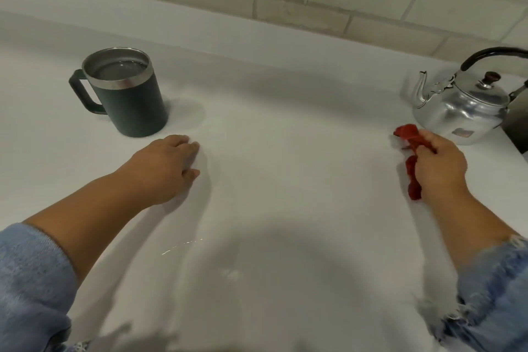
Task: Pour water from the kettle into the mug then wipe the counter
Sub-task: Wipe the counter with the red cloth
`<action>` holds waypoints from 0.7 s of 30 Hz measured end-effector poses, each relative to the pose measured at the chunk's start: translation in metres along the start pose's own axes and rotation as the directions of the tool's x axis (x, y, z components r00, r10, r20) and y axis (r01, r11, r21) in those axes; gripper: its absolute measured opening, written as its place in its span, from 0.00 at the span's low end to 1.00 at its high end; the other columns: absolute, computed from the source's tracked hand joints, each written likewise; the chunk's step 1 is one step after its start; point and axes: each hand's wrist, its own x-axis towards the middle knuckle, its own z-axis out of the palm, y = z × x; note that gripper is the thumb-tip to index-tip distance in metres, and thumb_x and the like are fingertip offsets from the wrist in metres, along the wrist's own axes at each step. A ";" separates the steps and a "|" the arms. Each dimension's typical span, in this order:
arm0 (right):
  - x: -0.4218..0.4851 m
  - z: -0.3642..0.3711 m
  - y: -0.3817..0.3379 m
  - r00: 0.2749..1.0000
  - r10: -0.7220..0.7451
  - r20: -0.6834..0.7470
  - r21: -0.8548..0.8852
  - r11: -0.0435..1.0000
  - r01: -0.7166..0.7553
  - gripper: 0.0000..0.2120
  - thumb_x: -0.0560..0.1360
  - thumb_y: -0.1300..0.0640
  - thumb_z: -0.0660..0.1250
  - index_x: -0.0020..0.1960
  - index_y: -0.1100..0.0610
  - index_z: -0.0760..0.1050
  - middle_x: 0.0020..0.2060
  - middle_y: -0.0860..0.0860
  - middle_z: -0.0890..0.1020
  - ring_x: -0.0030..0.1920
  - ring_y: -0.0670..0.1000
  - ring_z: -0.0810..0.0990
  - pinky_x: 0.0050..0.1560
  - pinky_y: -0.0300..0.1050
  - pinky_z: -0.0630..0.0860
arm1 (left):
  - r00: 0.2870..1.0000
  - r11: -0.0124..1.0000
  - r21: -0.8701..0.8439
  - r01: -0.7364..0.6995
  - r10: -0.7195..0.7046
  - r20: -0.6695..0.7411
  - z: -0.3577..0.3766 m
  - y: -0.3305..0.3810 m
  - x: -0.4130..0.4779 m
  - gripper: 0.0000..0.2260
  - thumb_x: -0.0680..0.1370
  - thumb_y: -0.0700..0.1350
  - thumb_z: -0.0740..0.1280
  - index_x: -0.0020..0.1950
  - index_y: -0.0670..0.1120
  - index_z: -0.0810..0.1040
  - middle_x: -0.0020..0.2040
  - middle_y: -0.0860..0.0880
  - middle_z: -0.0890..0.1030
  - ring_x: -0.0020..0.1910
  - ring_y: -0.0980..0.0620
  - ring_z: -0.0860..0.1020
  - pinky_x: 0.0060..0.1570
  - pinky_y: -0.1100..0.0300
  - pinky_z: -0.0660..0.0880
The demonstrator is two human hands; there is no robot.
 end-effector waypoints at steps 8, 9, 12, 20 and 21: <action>0.042 0.055 0.000 0.958 -0.178 0.223 -0.408 0.876 0.257 0.20 0.78 0.65 0.57 0.69 0.60 0.69 0.71 0.57 0.68 0.68 0.55 0.67 0.65 0.33 0.56 | 1.000 1.000 -0.012 0.015 -0.015 -0.011 -0.004 0.001 0.003 0.27 0.76 0.56 0.62 0.74 0.52 0.61 0.74 0.53 0.62 0.71 0.49 0.64 0.66 0.55 0.65; 0.037 0.069 -0.009 0.943 -0.224 0.246 -0.377 0.874 0.306 0.20 0.77 0.67 0.57 0.68 0.62 0.70 0.70 0.59 0.69 0.68 0.56 0.69 0.63 0.28 0.55 | 1.000 1.000 -0.013 0.016 -0.017 -0.013 -0.004 0.002 0.002 0.27 0.76 0.56 0.62 0.74 0.52 0.61 0.74 0.53 0.62 0.70 0.49 0.65 0.66 0.55 0.65; 0.004 0.110 -0.037 0.834 -0.413 0.367 -0.178 0.849 0.498 0.20 0.73 0.74 0.58 0.64 0.67 0.73 0.66 0.62 0.73 0.63 0.55 0.73 0.59 0.17 0.52 | 1.000 1.000 -0.026 0.016 -0.017 -0.025 -0.004 0.001 0.001 0.28 0.76 0.57 0.63 0.74 0.53 0.62 0.74 0.54 0.63 0.70 0.49 0.65 0.65 0.56 0.65; -0.008 0.133 -0.075 0.802 -0.302 0.515 0.217 0.951 0.219 0.22 0.75 0.71 0.56 0.54 0.50 0.80 0.42 0.47 0.83 0.27 0.42 0.74 0.26 0.34 0.72 | 1.000 0.998 -0.057 0.021 -0.022 -0.007 -0.003 -0.004 0.003 0.29 0.75 0.59 0.63 0.74 0.56 0.60 0.76 0.56 0.57 0.73 0.50 0.60 0.68 0.56 0.63; 0.010 0.127 -0.077 0.853 -0.258 0.453 0.229 0.959 0.169 0.21 0.76 0.69 0.55 0.54 0.50 0.80 0.38 0.48 0.83 0.22 0.43 0.71 0.22 0.34 0.69 | 1.000 0.998 -0.057 0.019 -0.020 -0.008 -0.002 -0.004 0.002 0.29 0.75 0.60 0.62 0.74 0.57 0.59 0.76 0.56 0.56 0.73 0.51 0.60 0.68 0.56 0.63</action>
